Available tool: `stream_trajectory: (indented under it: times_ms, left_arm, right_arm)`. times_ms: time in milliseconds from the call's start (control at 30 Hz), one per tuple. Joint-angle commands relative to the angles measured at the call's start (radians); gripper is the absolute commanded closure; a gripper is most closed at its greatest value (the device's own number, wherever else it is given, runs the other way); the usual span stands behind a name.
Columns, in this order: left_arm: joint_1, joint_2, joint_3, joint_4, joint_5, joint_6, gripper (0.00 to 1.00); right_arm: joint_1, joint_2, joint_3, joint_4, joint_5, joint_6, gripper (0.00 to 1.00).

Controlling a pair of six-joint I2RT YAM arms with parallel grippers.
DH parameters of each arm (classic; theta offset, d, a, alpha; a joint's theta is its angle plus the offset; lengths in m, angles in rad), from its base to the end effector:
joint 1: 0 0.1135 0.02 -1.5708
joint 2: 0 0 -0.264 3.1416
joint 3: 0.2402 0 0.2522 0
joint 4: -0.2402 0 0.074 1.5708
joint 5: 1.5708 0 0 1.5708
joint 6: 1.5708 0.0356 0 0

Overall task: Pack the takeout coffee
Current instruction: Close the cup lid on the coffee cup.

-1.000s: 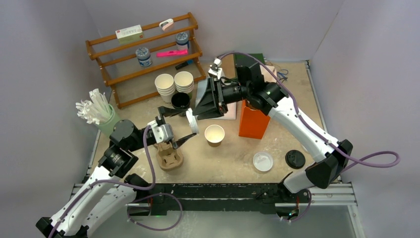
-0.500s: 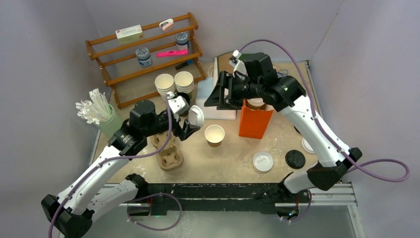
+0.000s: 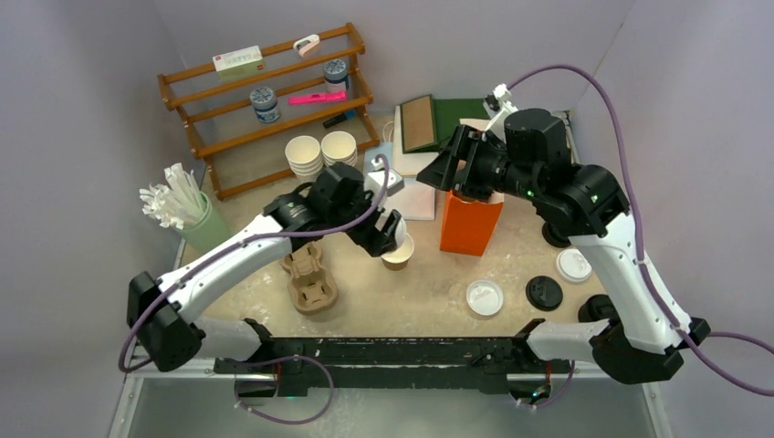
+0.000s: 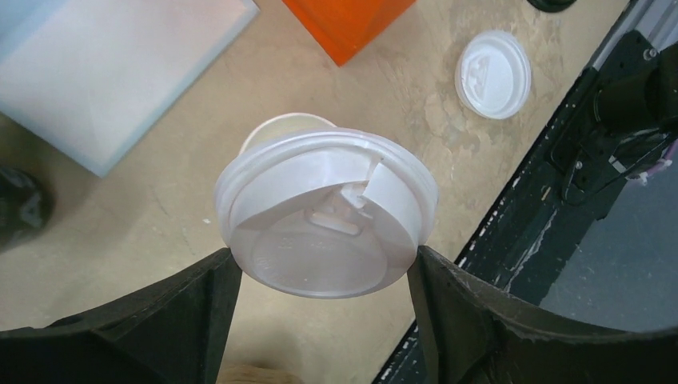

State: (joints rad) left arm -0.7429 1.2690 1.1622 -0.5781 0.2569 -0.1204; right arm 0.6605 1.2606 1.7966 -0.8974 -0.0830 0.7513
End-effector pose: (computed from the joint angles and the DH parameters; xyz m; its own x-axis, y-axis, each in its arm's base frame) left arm 0.1968 -0.1930 0.3305 -0.5585 0.3552 -0.7496 0.7374 0.6264 -0.2526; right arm 0.1733 0.1384 0.5029 -0.6632 0.3462 -0.6636 -0.3010 0.6884 0.6599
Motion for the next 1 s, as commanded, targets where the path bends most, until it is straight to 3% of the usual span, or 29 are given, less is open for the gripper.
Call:
stream_trajectory:
  times_ms: [0, 367, 967]
  left_arm:
    - [-0.056, 0.120, 0.132, -0.142, -0.112, -0.088, 0.23]
    - [-0.108, 0.354, 0.277, -0.300, -0.251, -0.149, 0.16]
    - [-0.126, 0.537, 0.436, -0.379, -0.235, -0.146, 0.11]
  right_arm:
    - [-0.002, -0.039, -0.001, -0.036, 0.092, -0.008, 0.32]
    - [-0.001, -0.125, -0.021, -0.065, 0.166, 0.007, 0.32]
    - [-0.001, -0.136, -0.015, -0.080, 0.193, -0.017, 0.32]
